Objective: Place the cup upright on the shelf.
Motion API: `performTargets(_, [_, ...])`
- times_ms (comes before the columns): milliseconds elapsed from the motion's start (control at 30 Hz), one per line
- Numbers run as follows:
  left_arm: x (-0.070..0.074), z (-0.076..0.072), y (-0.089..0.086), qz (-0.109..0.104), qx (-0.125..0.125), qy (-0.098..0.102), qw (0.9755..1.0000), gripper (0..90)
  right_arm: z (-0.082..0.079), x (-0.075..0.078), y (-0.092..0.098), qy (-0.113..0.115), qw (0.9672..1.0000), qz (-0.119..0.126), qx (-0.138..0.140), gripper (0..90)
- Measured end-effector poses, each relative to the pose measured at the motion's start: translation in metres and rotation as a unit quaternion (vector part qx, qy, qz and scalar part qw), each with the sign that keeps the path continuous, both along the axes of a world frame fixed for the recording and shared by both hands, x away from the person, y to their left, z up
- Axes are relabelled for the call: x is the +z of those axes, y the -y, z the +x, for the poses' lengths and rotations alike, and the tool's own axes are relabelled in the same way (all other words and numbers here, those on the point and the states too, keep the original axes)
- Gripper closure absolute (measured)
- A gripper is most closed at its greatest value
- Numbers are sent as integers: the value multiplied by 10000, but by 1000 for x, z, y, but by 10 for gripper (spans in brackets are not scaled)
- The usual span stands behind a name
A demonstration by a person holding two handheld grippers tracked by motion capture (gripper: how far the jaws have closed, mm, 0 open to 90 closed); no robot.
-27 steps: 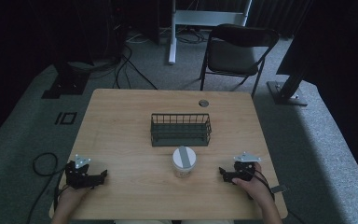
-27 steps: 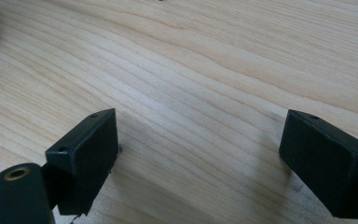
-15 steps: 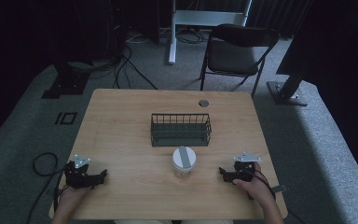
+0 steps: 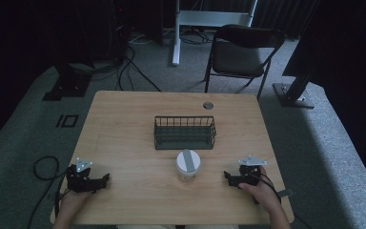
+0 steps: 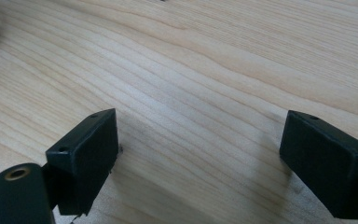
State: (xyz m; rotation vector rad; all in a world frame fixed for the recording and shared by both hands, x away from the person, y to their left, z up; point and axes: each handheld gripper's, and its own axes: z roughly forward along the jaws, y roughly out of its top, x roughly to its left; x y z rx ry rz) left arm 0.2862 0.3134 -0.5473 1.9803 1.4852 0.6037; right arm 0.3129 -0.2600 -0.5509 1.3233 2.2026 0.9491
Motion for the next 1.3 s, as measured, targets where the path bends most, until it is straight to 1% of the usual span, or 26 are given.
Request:
performTargets(167, [0, 0, 0, 4, -1, -5, 10000, 12, 1, 0, 0, 6, 10000, 9, -20, 114])
performTargets(233, [0, 0, 0, 5, -2, -5, 10000, 12, 0, 0, 0, 5, 10000, 87, 46, 114])
performTargets(300, [0, 0, 0, 1, 2, -4, 10000, 12, 0, 1, 0, 40, 9998, 212, 41, 114])
performTargets(367, [0, 0, 0, 2, 1, -5, 10000, 12, -1, 3, -1, 79, 9997, 212, 103, 114])
performTargets(400, [0, 0, 0, 1, 1, -4, 10000, 12, -2, 5, -1, 85, 9995, 268, 110, 114])
performTargets(567, [0, 0, 0, 5, -2, -6, 10000, 12, -3, 9, -4, 153, 9991, 282, 262, 114])
performTargets(733, [0, 0, 0, 5, -3, -9, 10000, 12, -4, 12, -9, 164, 9986, 313, 390, 114])
performTargets(800, [0, 0, 0, 4, 1, -6, 10000, 12, -4, 14, -12, 187, 9983, 276, 483, 114])
performTargets(867, [0, 0, 0, 3, 0, -6, 10000, 12, -5, 15, -15, 150, 9981, 298, 518, 114])
performTargets(967, [0, 0, 0, -6, 5, -2, 10000, 12, -5, 16, -20, 182, 9974, 295, 637, 114])
performTargets(1033, [0, 0, 0, -6, 4, -2, 10000, 12, -7, 16, -24, 193, 9961, 260, 819, 114])
performTargets(1100, [0, 0, 0, -3, 3, -2, 10000, 12, -8, 18, -28, 218, 9948, 329, 940, 114])
performTargets(1200, [0, 0, 0, -1, 3, -3, 10000, 12, -8, 21, -34, 260, 9933, 439, 1037, 114])
performTargets(1300, [0, 0, 0, -4, 4, -2, 10000, 12, -8, 23, -40, 276, 9923, 442, 1119, 114])
